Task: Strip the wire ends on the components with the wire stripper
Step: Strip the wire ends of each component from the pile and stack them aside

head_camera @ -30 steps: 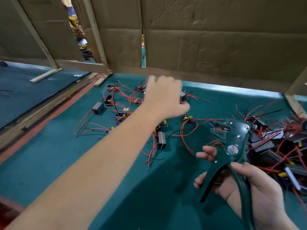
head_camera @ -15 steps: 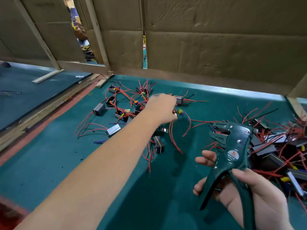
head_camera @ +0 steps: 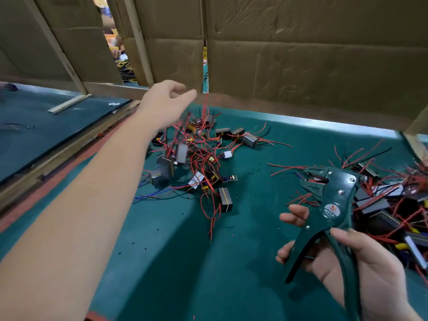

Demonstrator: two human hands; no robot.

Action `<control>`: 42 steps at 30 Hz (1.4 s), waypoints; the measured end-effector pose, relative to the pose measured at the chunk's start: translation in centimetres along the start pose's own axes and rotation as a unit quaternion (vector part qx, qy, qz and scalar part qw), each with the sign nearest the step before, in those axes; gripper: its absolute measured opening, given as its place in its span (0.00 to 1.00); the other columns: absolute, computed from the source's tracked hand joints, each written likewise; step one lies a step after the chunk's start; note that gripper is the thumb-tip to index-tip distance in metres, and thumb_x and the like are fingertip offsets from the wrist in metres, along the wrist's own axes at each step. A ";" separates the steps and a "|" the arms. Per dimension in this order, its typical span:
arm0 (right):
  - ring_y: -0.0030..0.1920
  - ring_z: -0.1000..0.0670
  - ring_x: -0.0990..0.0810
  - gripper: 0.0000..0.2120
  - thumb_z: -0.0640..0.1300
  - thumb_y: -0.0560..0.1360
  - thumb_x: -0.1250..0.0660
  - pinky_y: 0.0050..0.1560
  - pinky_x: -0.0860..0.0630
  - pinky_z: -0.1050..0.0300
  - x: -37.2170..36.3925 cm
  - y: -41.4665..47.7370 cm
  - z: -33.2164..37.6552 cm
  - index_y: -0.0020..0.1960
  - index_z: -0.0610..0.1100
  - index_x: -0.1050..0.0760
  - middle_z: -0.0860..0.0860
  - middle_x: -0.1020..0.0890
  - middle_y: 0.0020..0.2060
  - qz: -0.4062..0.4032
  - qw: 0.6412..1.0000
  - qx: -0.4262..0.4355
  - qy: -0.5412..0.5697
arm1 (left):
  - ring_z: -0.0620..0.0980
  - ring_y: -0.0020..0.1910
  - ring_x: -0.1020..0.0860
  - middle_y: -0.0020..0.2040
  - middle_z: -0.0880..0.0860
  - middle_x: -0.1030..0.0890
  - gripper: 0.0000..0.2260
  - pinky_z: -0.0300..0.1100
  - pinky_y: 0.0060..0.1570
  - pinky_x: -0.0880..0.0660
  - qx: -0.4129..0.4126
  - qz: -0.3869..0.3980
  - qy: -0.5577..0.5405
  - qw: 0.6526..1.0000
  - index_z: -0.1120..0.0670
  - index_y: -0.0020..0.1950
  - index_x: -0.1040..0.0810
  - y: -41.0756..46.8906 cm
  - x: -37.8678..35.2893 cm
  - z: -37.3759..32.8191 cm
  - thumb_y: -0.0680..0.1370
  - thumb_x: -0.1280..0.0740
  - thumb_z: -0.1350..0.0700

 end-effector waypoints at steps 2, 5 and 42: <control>0.34 0.29 0.23 0.42 0.50 0.44 0.18 0.37 0.22 0.35 0.0 0.0 -0.1 0.55 0.32 0.21 0.31 0.22 0.56 -0.004 1.000 0.000 -0.004 | 0.46 0.55 0.22 0.59 0.49 0.21 0.20 0.43 0.56 0.26 0.020 0.026 -0.120 0.992 0.50 0.69 0.28 -0.4 0.2 0.9 0.79 0.37 0.44; 0.34 0.29 0.23 0.42 0.49 0.45 0.18 0.38 0.22 0.34 0.1 0.1 -0.1 0.55 0.32 0.21 0.30 0.22 0.56 -0.005 1.000 0.000 0.000 | 0.45 0.61 0.25 0.64 0.48 0.23 0.16 0.42 0.62 0.30 -0.001 -0.017 -0.132 0.991 0.49 0.70 0.29 -1.1 0.9 2.3 0.81 0.41 0.51; 0.35 0.30 0.23 0.43 0.51 0.45 0.18 0.38 0.22 0.35 0.5 0.0 -0.7 0.56 0.33 0.21 0.31 0.23 0.57 -0.005 1.000 -0.012 -0.014 | 0.65 0.37 0.19 0.35 0.61 0.18 0.12 0.61 0.40 0.21 -0.109 -0.181 -0.158 0.965 0.46 0.34 0.21 -3.4 2.7 0.1 0.73 0.33 0.41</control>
Point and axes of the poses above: each hand's wrist, its own y-axis towards the middle knuckle, its own x-axis out of the back of the hand, z = x × y, the point moved 2 cm from there along y, towards the middle knuckle
